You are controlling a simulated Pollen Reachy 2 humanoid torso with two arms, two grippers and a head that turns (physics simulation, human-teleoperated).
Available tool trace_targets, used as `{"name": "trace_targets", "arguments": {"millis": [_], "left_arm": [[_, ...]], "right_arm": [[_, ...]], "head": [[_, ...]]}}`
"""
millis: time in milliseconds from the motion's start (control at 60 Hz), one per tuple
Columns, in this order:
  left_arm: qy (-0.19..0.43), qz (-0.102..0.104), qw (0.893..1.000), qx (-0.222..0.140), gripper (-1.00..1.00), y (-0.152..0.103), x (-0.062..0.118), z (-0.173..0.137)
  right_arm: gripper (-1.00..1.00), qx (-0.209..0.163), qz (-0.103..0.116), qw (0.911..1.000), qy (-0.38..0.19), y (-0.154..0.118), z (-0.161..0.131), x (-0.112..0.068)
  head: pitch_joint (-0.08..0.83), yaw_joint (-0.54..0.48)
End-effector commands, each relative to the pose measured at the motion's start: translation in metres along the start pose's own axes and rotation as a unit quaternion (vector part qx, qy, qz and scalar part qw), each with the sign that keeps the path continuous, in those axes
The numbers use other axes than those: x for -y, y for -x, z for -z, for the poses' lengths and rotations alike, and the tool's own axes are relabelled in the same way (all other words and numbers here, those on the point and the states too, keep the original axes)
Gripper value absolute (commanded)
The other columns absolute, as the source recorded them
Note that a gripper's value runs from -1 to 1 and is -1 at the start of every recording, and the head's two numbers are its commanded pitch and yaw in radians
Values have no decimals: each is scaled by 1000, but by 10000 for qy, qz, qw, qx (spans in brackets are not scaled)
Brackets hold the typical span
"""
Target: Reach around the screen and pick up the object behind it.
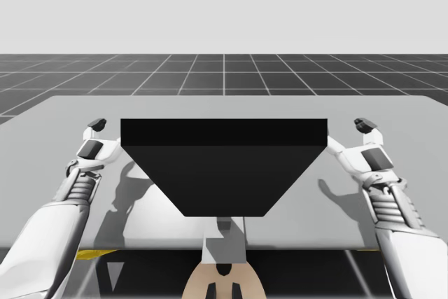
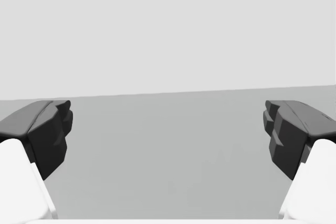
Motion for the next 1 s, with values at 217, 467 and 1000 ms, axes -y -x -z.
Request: {"name": "trace_targets", "arguments": {"millis": [217, 467, 1000], "left_arm": [[310, -164, 9993, -161, -1000, 2, 5, -1], [1881, -373, 9808, -346, -1000, -19, 11, -25], [4435, -308, 8932, -674, -1000, -17, -4, -101]], "right_arm": [[-1000, -270, 285, 9970, -670, -1, -7, -6], [-1000, -54, 648, 9818, -1785, -13, -22, -10], [-1000, -348, 978, 9059, -4106, -14, -74, 0]], "head": [[-11, -26], [9, -17], [55, -14]]}}
